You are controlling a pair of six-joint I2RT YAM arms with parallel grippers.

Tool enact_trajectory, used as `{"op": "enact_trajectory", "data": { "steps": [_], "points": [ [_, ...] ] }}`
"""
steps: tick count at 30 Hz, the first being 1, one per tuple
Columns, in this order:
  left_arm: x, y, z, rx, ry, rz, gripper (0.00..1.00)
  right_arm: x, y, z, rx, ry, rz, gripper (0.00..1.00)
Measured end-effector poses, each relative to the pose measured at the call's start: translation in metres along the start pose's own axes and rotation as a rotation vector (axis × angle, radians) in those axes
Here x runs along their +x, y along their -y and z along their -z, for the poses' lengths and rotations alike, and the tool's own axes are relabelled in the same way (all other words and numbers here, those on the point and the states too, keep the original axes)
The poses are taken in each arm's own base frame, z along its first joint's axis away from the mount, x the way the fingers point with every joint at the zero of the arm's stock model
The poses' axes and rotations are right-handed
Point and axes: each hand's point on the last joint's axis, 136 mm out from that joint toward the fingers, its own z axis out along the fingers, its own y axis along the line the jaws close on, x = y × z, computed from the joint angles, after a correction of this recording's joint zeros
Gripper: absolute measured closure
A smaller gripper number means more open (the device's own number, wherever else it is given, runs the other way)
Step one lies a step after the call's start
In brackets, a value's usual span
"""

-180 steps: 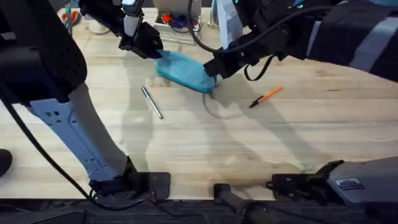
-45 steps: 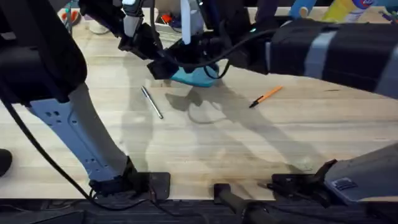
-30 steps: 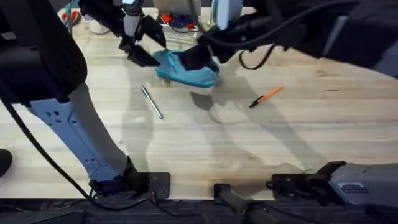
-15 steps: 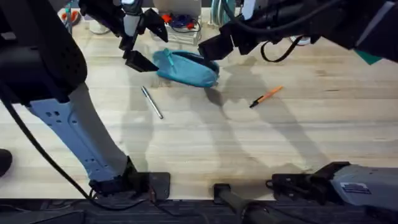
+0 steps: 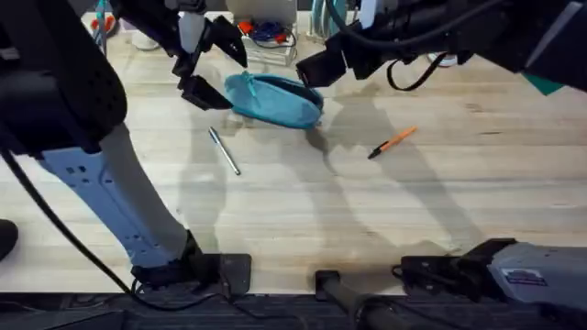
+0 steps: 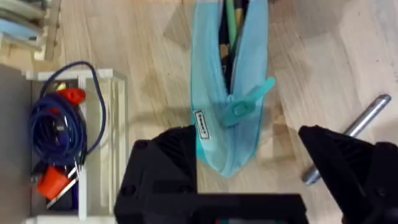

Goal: Unzip the bag, pick up the pens from the table one at a time and place them inside, then zip the bag closed.

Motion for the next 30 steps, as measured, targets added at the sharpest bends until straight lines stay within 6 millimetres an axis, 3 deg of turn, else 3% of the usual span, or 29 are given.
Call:
{"op": "enact_trajectory", "data": {
  "steps": [5,12,18,30],
  "points": [
    [-0.009,0.003,0.021,-0.033,-0.068,0.051,0.006,0.0,0.001,0.0,0.007,-0.001,0.003,0.004],
    [-0.038,0.011,0.059,-0.124,-0.139,0.175,0.006,0.0,0.002,0.0,0.011,-0.001,0.004,0.005],
    [-0.05,0.019,0.078,-0.173,-0.183,0.247,0.006,0.002,0.002,0.0,0.013,-0.007,0.031,0.005],
    [-0.094,0.055,0.121,-0.301,-0.224,0.446,0.006,0.019,0.001,0.001,0.002,-0.079,0.148,0.011]
  ]
}}
